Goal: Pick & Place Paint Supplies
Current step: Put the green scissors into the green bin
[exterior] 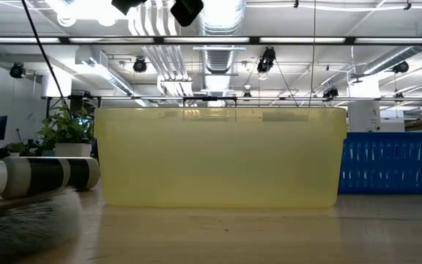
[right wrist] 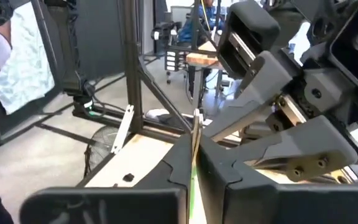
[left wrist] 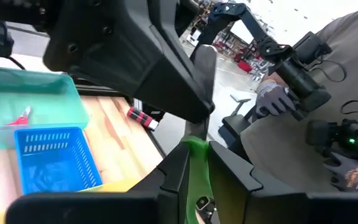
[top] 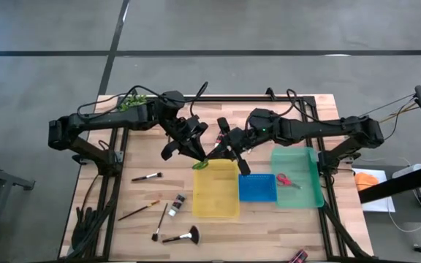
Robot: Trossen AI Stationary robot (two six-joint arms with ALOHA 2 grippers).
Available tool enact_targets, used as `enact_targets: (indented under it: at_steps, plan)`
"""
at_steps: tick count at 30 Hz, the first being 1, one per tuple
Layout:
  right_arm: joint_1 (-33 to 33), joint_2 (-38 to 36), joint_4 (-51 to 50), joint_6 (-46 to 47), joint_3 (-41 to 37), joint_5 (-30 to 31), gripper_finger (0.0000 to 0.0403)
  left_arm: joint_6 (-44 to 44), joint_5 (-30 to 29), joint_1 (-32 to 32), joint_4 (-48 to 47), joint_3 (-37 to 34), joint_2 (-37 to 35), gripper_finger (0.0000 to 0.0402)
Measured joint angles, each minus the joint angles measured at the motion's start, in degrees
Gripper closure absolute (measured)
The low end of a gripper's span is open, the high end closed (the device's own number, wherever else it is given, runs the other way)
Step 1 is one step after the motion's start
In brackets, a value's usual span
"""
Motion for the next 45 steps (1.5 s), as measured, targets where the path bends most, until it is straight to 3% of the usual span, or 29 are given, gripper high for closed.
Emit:
enact_targets:
  at_steps: [15,21,25,33,39,45]
  plan:
    - [0.7,-1.2,-2.8,2.8,0.7,-0.4,0.0395,0.1,-3.2,2.2,-7.3,0.0,0.1,0.0312]
    - [2.2,-3.9,-12.4,5.8,0.6,0.3,0.0395,6.0,-4.2,4.2,-14.7,0.0,0.1,0.029]
    - [3.8,-7.7,-26.1,9.9,0.6,5.9,0.0395,11.2,-8.6,5.3,-21.6,0.0,0.0,0.0288]
    - [8.6,-16.7,-53.5,30.1,-2.8,17.7,0.0396,22.4,-24.9,5.8,-37.7,0.0,-0.1,0.0288]
    - [12.4,-23.0,-68.8,52.4,-7.4,25.4,0.0396,23.4,-27.1,5.8,-40.7,0.0,-0.1,0.0288]
    - [14.6,-27.1,-75.4,65.1,-16.1,25.5,0.0396,24.3,-28.2,5.8,-41.2,0.0,-0.2,0.0287]
